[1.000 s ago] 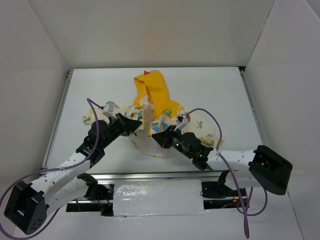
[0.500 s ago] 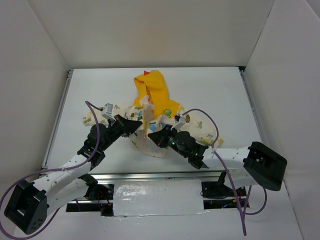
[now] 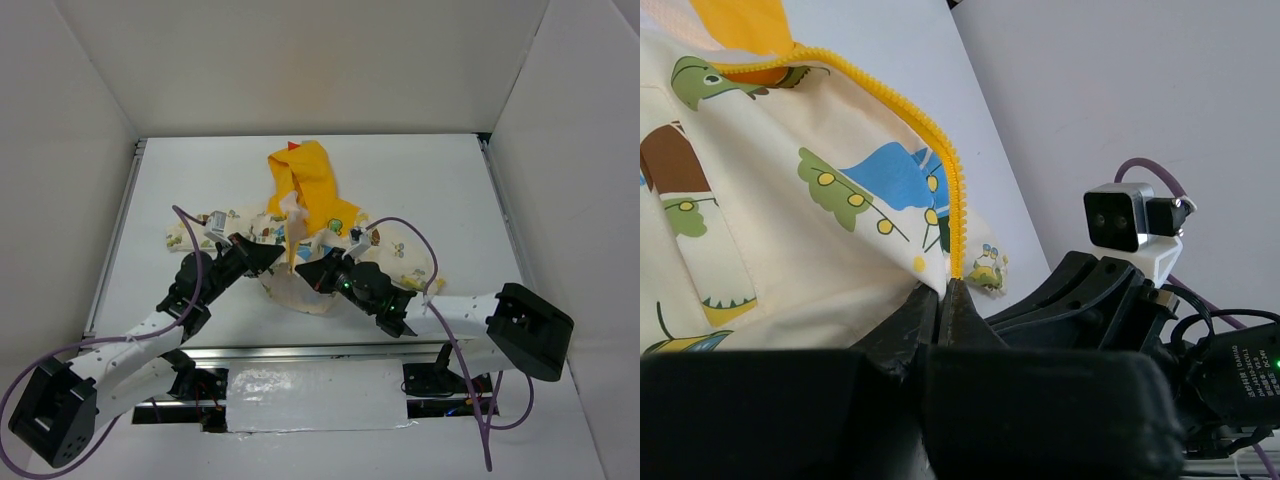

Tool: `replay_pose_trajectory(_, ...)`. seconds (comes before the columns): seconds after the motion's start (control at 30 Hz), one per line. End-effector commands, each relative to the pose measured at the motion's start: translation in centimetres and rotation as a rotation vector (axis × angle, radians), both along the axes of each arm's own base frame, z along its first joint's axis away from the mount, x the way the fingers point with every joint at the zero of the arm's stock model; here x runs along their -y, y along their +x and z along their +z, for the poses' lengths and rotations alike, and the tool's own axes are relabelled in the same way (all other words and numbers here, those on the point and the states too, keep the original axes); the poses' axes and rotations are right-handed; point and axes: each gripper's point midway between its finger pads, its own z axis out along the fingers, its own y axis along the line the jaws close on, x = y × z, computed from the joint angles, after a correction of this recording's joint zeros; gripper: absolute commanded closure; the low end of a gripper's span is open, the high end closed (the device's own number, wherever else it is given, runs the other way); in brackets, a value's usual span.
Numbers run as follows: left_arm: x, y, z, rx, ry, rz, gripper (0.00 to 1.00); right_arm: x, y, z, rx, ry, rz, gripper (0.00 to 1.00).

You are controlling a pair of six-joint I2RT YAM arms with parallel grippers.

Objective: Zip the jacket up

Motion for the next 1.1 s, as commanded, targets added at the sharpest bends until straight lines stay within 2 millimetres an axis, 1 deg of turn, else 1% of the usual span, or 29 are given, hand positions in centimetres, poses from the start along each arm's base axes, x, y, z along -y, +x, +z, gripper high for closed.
replay_pose_trajectory(0.0, 0.3, 0.0, 2.5, 0.09, -0.054, -0.017, 1.0, -0.2, 0.2, 4.1, 0.058, 0.12, -0.011, 1.0)
replay_pose_trajectory(0.03, 0.4, 0.1, 2.7, 0.096, -0.059, -0.018, 1.0, -0.2, 0.2, 4.2, 0.06, 0.119, -0.014, 1.0)
replay_pose_trajectory(0.13, 0.6, 0.1, 2.5, 0.092, -0.061, -0.028, 1.0, 0.0, 0.3, 4.6, 0.068, 0.123, -0.018, 1.0)
replay_pose_trajectory(0.27, 0.6, 0.2, 2.3, 0.085, -0.063, -0.029, 1.0, 0.3, 0.4, 4.7, 0.073, 0.129, -0.029, 1.0)
replay_pose_trajectory(0.3, 0.6, 0.1, 2.4, 0.089, -0.063, -0.029, 1.0, 0.4, 0.3, 4.4, 0.068, 0.128, -0.029, 1.0)
replay_pose_trajectory(0.6, 0.4, 0.0, 2.4, 0.085, -0.068, -0.02, 1.0, 0.8, 0.5, 4.1, 0.061, 0.134, -0.044, 1.0)
replay_pose_trajectory(0.8, 0.4, -0.2, 2.2, 0.082, -0.066, -0.028, 1.0, 0.8, 0.8, 4.4, 0.066, 0.146, -0.051, 1.0)
replay_pose_trajectory(1.07, 0.4, -0.2, 2.0, 0.078, -0.062, -0.029, 1.0, 0.9, 1.1, 4.4, 0.058, 0.14, -0.059, 1.0)
